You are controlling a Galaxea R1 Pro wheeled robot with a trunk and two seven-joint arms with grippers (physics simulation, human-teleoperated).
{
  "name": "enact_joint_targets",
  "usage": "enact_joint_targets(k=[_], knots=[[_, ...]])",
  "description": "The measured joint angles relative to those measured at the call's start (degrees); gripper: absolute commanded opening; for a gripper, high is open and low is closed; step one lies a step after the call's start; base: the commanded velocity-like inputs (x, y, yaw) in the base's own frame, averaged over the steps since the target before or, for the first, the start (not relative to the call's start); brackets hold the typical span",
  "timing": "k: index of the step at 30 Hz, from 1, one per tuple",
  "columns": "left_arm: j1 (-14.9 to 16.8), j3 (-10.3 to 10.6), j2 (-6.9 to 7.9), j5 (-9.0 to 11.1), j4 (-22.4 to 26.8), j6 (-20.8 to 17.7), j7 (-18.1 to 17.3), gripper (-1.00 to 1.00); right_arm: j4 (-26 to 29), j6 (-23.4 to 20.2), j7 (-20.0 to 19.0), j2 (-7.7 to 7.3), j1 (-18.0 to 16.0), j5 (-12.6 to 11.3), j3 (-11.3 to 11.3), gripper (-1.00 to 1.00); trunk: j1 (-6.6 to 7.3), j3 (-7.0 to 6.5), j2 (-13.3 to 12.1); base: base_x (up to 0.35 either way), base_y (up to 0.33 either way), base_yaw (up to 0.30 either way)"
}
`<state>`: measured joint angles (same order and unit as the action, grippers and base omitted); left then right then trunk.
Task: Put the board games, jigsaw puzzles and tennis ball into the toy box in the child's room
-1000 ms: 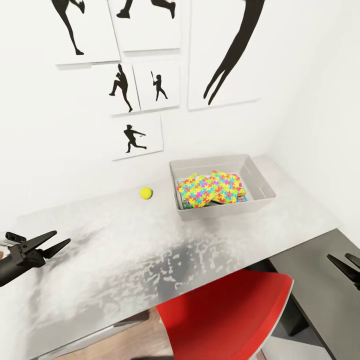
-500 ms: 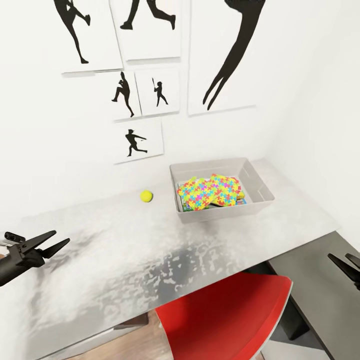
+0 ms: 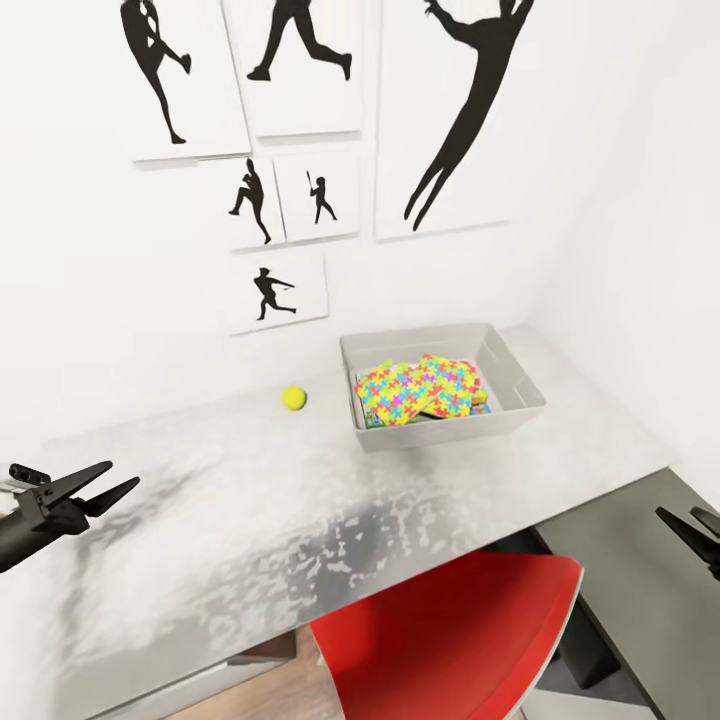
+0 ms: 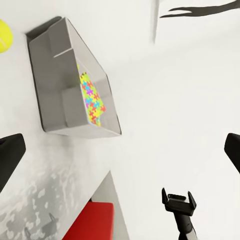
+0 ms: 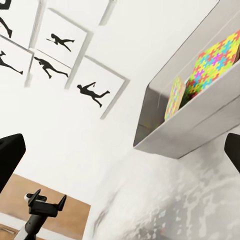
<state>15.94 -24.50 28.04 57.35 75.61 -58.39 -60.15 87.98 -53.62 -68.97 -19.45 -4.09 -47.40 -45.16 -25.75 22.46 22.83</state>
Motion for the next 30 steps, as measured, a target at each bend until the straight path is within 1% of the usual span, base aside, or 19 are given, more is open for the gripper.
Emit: enact_joint_targets(k=[13,22,30], knots=[[0.02,0.02,0.0,0.06,-0.01,0.01,0.01,1.0,0.0,0.11,0.0,0.05,0.0,0.04,0.0,1.0,0.0,-1.24,0.0,0.0,0.0,0.0],[0.02,0.0,0.02,0.0,-0.02,0.08,0.01,1.0,0.0,0.13,0.06,0.68,0.0,0.09,-0.01,1.0,0.0,-2.1,0.0,0.0,0.0,0.0],[0.01,-0.01,0.05,-0.02,-0.02,0.09,0.01,1.0,0.0,0.13,-0.07,0.73,0.0,0.05,-0.14,1.0,0.0,-2.87,0.0,0.0,0.0,0.0]])
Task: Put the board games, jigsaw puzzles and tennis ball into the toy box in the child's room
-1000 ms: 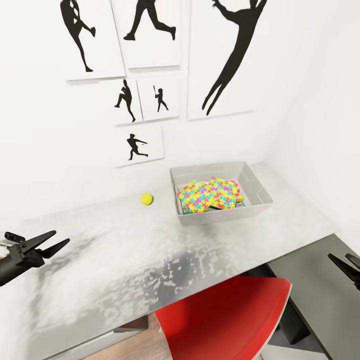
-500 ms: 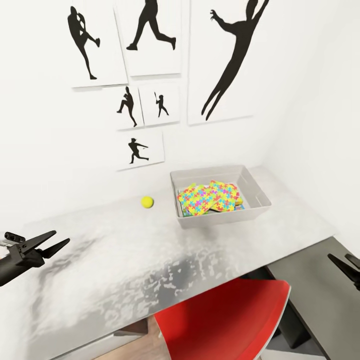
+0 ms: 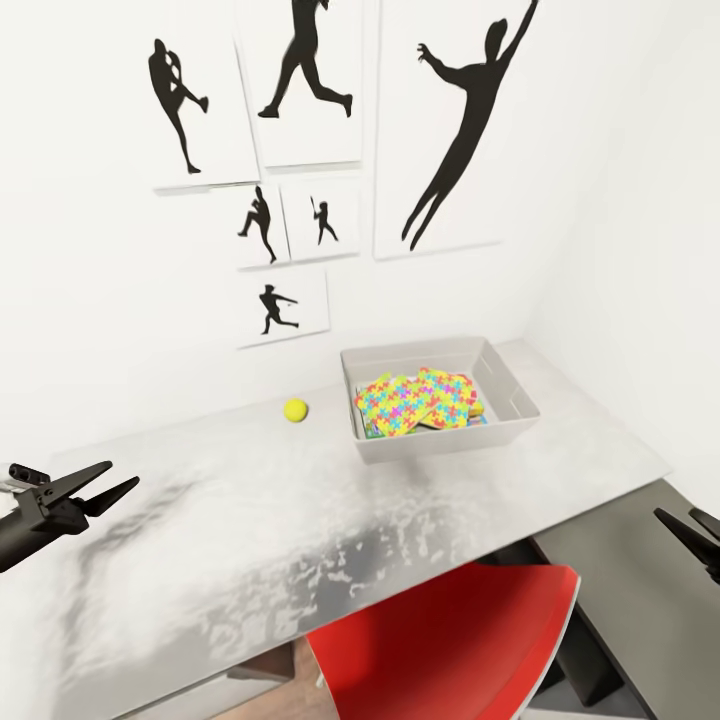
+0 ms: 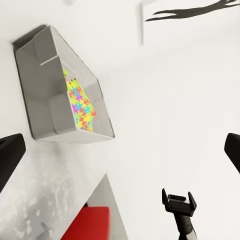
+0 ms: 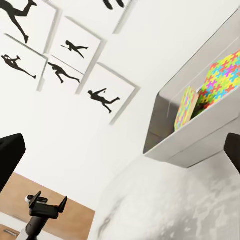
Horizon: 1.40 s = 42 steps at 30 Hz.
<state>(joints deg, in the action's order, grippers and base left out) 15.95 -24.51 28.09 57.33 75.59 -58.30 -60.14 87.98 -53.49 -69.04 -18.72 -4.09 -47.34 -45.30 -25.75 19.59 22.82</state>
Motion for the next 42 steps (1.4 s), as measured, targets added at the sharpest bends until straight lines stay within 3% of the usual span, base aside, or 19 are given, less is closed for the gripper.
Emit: enact_joint_targets(k=[11,42], knots=[[0.0,0.01,0.11,-0.12,-0.16,0.0,0.11,1.0,0.0,2.48,-0.02,0.0,0.07,0.05,0.06,1.0,0.0,-1.05,0.0,0.0,0.0,0.0],[-0.03,-0.27,0.2,-0.18,-0.35,0.07,0.17,1.0,-0.09,2.75,0.03,0.05,0.09,0.12,0.06,1.0,0.0,-4.02,-0.01,0.0,0.0,0.0]])
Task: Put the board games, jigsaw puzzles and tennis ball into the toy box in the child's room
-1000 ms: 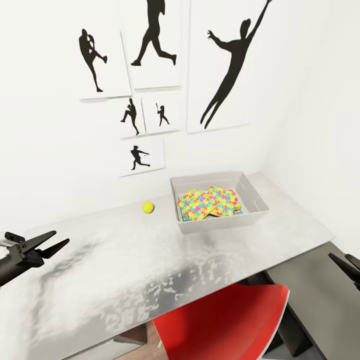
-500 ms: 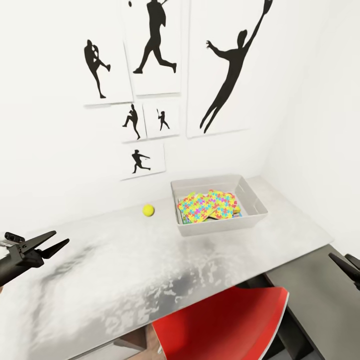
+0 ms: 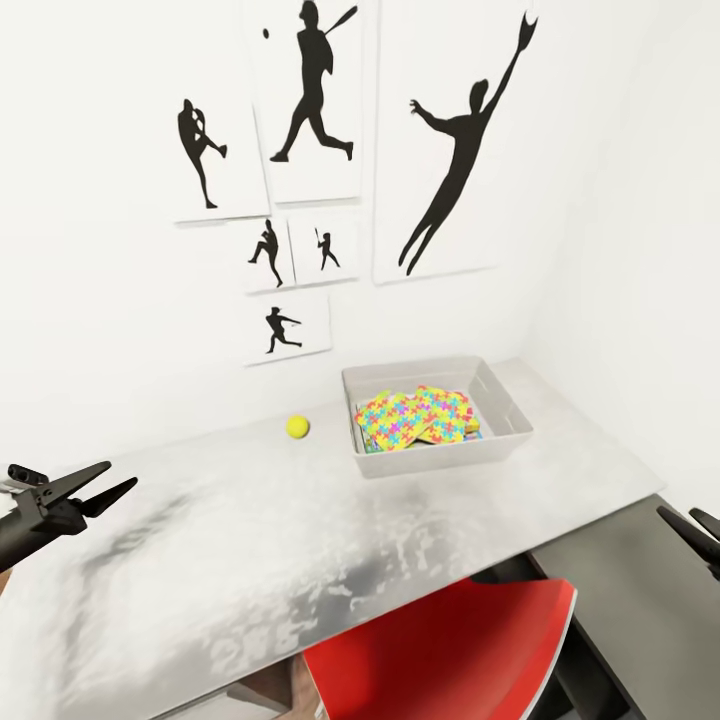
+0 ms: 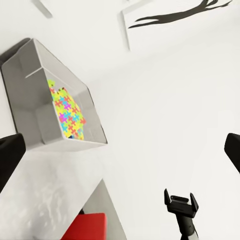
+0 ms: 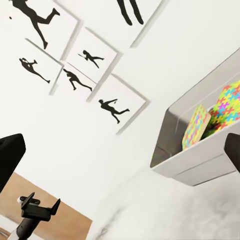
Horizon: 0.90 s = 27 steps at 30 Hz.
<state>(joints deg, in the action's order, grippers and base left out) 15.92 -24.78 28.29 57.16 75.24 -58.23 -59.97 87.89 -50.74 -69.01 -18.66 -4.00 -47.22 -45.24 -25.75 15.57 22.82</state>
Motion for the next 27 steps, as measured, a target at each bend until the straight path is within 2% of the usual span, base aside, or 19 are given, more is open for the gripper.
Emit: enact_joint_targets(k=[5,11,27], knots=[[0.02,-0.06,0.0,-0.24,0.0,0.01,-0.04,1.0,0.02,0.05,0.02,0.02,0.0,0.0,0.05,1.0,0.0,-0.48,0.0,0.0,0.0,0.0],[0.03,-0.13,0.01,-1.77,0.0,-0.01,-0.08,1.0,0.0,0.09,0.0,0.19,0.0,0.0,0.0,1.0,0.0,-1.05,0.0,0.0,0.0,0.0],[0.01,-0.38,-0.02,-2.01,0.0,-0.05,-0.08,1.0,0.06,0.17,0.04,0.39,0.0,0.01,0.03,1.0,0.0,-2.58,0.0,0.0,0.0,0.0]])
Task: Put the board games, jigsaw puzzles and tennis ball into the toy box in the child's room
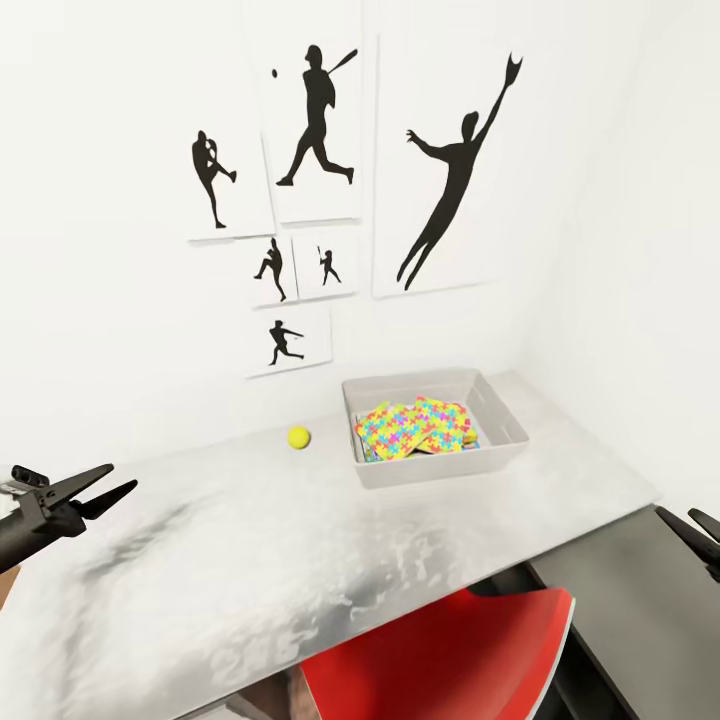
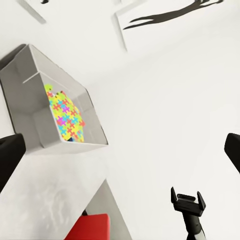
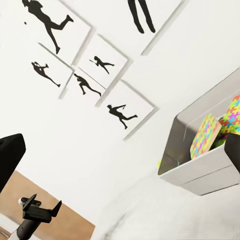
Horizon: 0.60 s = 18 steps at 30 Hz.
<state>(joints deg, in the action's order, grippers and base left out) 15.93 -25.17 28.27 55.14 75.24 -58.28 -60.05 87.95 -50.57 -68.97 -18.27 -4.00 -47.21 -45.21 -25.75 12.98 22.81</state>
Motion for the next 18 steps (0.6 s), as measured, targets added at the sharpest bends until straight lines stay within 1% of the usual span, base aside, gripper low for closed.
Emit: enact_joint_targets(k=[18], knots=[[0.0,-0.04,0.02,-0.02,0.0,0.02,0.0,1.0,0.03,0.04,0.12,0.0,0.0,0.07,0.13,1.0,0.0,-1.72,0.0,0.0,0.0,0.003]])
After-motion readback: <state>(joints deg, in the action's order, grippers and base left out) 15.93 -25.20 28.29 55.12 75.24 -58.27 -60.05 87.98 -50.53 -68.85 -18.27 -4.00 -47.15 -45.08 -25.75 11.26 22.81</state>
